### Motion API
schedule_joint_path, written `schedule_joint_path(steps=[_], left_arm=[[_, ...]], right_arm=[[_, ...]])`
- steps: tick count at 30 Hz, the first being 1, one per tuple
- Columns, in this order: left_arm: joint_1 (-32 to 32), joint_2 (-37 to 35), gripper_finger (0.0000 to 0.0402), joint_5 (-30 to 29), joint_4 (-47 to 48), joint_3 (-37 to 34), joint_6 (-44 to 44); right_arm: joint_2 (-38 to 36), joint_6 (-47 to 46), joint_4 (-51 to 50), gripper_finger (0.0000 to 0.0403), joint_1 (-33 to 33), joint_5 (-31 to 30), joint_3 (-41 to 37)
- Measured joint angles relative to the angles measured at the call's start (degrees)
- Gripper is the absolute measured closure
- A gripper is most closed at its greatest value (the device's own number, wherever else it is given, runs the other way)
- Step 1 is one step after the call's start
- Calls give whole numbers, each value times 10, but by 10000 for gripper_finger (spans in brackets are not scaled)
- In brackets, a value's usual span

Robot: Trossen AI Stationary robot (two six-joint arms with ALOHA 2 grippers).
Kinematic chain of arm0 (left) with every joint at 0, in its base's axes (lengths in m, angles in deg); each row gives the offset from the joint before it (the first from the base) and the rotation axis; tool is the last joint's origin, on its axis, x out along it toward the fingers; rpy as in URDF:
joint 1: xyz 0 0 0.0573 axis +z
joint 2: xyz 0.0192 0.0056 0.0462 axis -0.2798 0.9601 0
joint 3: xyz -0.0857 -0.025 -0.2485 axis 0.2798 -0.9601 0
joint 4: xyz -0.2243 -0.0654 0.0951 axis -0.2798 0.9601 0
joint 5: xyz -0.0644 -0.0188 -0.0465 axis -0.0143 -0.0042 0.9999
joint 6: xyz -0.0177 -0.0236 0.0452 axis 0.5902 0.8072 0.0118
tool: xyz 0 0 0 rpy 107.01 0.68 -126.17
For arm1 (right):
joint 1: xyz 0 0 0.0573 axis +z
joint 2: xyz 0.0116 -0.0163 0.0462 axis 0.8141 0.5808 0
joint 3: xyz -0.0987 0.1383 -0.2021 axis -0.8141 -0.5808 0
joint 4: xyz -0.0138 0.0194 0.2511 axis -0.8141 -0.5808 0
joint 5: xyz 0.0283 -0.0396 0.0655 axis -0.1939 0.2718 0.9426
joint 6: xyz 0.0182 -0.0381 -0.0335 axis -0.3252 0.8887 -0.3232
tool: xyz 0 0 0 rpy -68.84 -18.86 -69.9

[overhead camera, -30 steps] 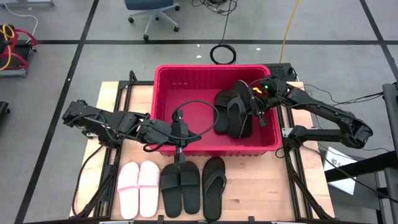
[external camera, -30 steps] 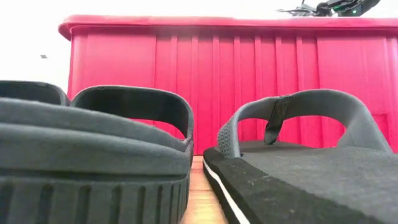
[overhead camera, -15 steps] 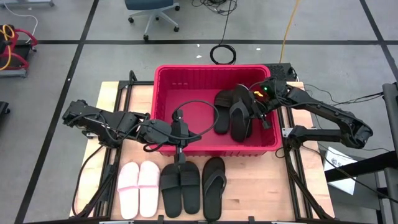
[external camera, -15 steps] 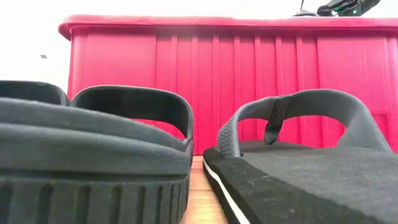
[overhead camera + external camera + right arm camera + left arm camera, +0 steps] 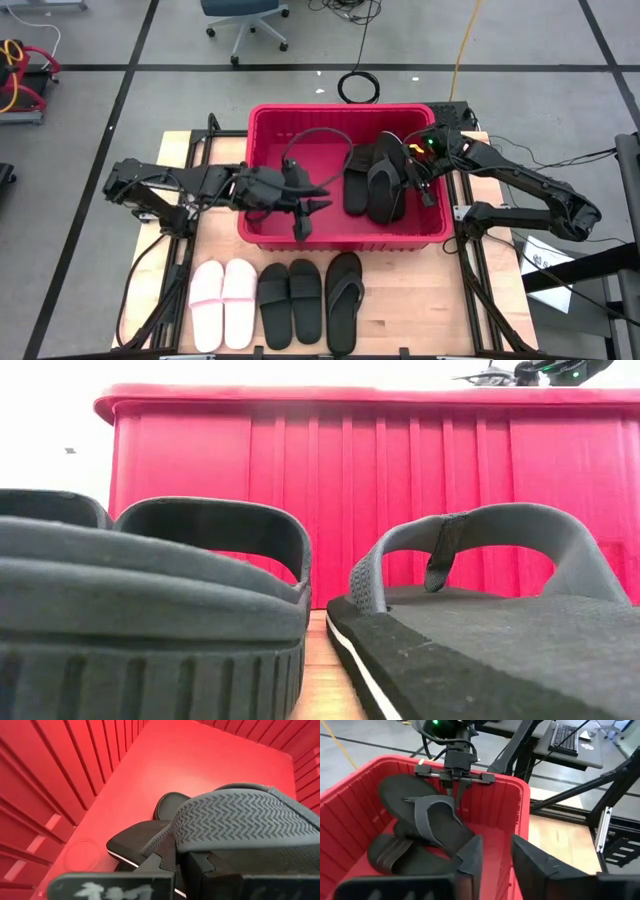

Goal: Pick and place slides into bin
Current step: Put the black slipper into the red bin

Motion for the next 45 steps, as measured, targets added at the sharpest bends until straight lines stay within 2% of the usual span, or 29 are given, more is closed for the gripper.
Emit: schedule_joint_path(steps=[7, 13, 19, 21, 26, 31, 33, 36, 45], left_arm=[[60, 29, 252, 25, -11, 0, -3], [107, 83, 247, 98, -72, 0, -32], [151, 121, 247, 160, -73, 0, -87], [169, 127, 247, 194, -74, 0, -96], [206, 137, 247, 239, -79, 0, -129], [231, 136, 247, 291, -122, 0, -126], [238, 136, 247, 312, -141, 0, -115], [243, 144, 247, 317, -153, 0, -103], [245, 145, 247, 320, -150, 0, -92]], right_arm=[[-1, 0, 0, 403, 0, 0, 0], [-1, 1, 2, 403, 0, 0, 0], [-1, 2, 21, 403, 0, 2, 0], [-1, 3, 35, 403, 0, 17, 0], [-6, 4, 80, 403, 0, 74, 0], [-14, 4, 118, 403, 1, 80, 0], [-16, 4, 135, 403, 4, 100, 0], [-18, 4, 169, 403, 14, 124, 0], [-18, 4, 207, 403, 40, 123, 0]])
